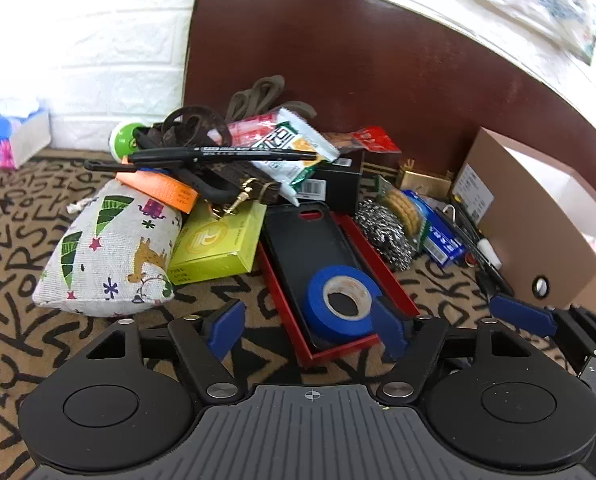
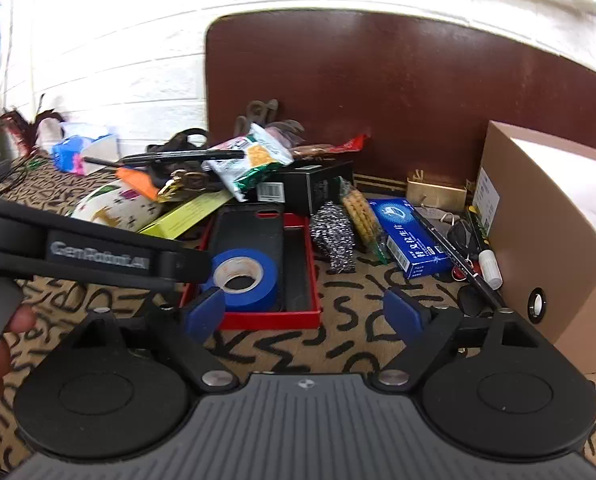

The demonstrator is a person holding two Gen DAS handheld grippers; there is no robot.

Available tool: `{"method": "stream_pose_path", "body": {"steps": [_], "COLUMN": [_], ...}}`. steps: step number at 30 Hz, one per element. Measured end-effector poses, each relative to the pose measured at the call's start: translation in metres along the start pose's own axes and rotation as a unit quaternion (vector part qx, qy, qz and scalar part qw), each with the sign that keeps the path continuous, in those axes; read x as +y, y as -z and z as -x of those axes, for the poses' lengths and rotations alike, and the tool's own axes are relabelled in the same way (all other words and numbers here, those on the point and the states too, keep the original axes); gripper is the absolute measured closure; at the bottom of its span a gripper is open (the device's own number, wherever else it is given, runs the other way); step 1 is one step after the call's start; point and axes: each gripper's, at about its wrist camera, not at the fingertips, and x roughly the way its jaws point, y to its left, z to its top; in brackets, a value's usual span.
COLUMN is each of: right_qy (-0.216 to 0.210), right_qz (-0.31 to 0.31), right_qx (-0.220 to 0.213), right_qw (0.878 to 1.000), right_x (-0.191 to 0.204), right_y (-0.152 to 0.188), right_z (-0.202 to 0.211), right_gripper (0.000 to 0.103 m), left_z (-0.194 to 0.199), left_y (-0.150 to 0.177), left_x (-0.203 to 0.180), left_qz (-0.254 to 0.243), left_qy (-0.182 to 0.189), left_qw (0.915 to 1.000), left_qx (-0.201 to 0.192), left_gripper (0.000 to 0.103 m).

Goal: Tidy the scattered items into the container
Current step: 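Move the right gripper back to the blue tape roll and close on it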

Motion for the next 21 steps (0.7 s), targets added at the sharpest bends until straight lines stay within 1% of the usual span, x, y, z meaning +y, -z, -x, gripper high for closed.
{"method": "stream_pose_path", "body": {"steps": [2,3,4,5,6,7,9,10,12,13,16,17,19,20,21], "right_qy": [0.0,0.001,0.002,0.002,0.001,-0.003,-0.01,-0.013,-0.019,-0.022,-0.029,-0.03,-0.032,-0.033,-0.036], "right_qz": [-0.01,-0.01,-0.007,-0.005,-0.007,-0.013,-0.029,-0.03,-0.026,-0.023,-0.015,-0.014,-0.013,-0.013,-0.01], "right_qx": [0.003,0.005,0.006,0.007,0.01,0.015,0.021,0.022,0.024,0.024,0.024,0.025,0.027,0.027,0.027], "right_qw": [1.0,1.0,1.0,1.0,1.0,1.0,0.999,0.999,0.999,0.999,0.999,0.999,0.999,0.999,0.999], "right_x": [-0.003,-0.003,-0.002,-0.002,-0.002,-0.003,-0.006,-0.006,-0.003,-0.002,0.002,0.003,0.003,0.004,0.005], "right_y": [-0.004,-0.006,-0.007,-0.008,-0.008,-0.009,-0.009,-0.009,-0.01,-0.011,-0.014,-0.015,-0.016,-0.016,-0.016], "right_z": [-0.006,-0.01,-0.013,-0.017,-0.02,-0.024,-0.029,-0.032,-0.036,-0.038,-0.043,-0.045,-0.049,-0.049,-0.049], "right_gripper": [0.022,0.023,0.024,0.029,0.035,0.037,0.04,0.04,0.046,0.047,0.055,0.06,0.063,0.066,0.071], "left_z": [-0.008,-0.012,-0.015,-0.018,-0.021,-0.024,-0.029,-0.031,-0.036,-0.038,-0.044,-0.046,-0.047,-0.048,-0.048], "left_y": [-0.003,-0.005,-0.006,-0.007,-0.009,-0.01,-0.013,-0.014,-0.017,-0.018,-0.022,-0.023,-0.023,-0.023,-0.023], "left_x": [0.002,0.003,0.005,0.006,0.007,0.007,0.008,0.008,0.008,0.008,0.008,0.008,0.009,0.009,0.009], "left_qz": [-0.006,-0.007,-0.005,-0.003,-0.003,-0.004,-0.005,-0.005,-0.006,-0.008,-0.019,-0.021,-0.026,-0.029,-0.032], "left_qy": [0.001,0.002,0.007,0.012,0.016,0.019,0.024,0.027,0.031,0.033,0.036,0.039,0.046,0.055,0.067], "left_qw": [0.9999,0.9999,0.9998,0.9997,0.9996,0.9995,0.9993,0.9991,0.9989,0.9988,0.9985,0.9983,0.9978,0.997,0.996], "left_qx": [0.009,0.014,0.017,0.02,0.023,0.026,0.03,0.032,0.036,0.036,0.036,0.036,0.039,0.045,0.048], "left_gripper": [0.046,0.051,0.052,0.057,0.06,0.062,0.061,0.061,0.061,0.061,0.059,0.06,0.06,0.06,0.061]}}
